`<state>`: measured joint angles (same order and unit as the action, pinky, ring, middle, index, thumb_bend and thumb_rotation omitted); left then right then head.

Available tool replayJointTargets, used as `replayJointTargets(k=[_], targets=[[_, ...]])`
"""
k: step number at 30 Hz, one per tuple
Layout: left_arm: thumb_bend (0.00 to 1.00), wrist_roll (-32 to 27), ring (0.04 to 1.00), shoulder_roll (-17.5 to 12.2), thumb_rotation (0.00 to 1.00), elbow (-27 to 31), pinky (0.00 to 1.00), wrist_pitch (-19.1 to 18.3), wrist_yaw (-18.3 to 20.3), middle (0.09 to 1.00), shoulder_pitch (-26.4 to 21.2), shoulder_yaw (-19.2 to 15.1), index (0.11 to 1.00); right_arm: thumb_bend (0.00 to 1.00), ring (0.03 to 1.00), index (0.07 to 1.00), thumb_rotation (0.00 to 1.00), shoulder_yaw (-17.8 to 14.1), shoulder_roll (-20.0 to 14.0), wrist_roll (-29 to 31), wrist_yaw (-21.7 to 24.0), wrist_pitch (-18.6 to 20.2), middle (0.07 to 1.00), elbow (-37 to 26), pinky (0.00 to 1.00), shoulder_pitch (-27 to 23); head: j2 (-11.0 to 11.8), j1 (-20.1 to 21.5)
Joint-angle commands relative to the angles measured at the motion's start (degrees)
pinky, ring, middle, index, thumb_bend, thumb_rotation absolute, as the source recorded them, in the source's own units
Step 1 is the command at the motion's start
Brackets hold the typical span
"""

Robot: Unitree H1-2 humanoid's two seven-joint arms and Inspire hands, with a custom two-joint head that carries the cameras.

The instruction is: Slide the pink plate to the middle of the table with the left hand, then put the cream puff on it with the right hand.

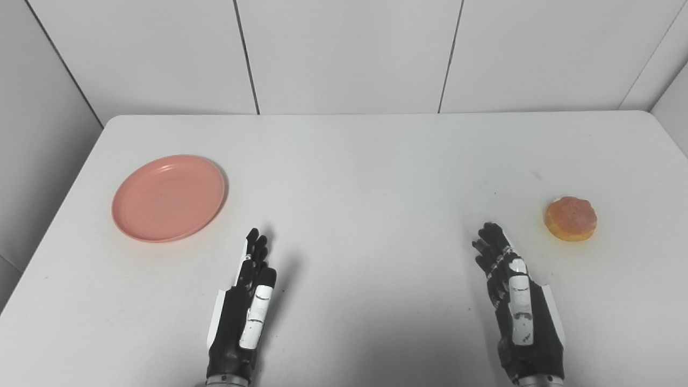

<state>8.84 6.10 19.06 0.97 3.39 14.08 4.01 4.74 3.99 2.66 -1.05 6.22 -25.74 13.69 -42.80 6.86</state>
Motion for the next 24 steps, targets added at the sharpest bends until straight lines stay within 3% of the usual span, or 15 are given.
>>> replayJointTargets(k=[1, 15, 24], targets=[[0.75, -0.59, 1.000, -2.46, 0.94, 1.48, 1.00, 0.53, 0.37, 1.000, 3.56, 0.05, 1.000, 0.76, 0.931, 0.899, 1.00, 0.29, -0.20, -0.24, 0.17, -0.24, 0.928, -2.13, 0.96, 5.45, -0.13, -0.02], [0.74, 0.01, 1.000, -2.16, 0.94, 0.41, 1.00, 1.61, -0.07, 1.000, 3.54, 0.35, 1.000, 0.77, 0.933, 0.889, 0.99, -0.21, -0.30, 0.57, 0.20, 0.24, 0.924, -1.48, 0.96, 5.12, 0.75, -1.26], [0.74, 4.27, 0.997, -0.45, 0.98, -1.75, 1.00, 3.09, -2.25, 0.999, 3.65, 3.23, 1.000, 0.75, 0.956, 0.908, 1.00, -2.71, -2.67, 3.78, 2.16, -1.13, 0.945, 1.29, 1.00, 4.62, 4.88, -9.38]])
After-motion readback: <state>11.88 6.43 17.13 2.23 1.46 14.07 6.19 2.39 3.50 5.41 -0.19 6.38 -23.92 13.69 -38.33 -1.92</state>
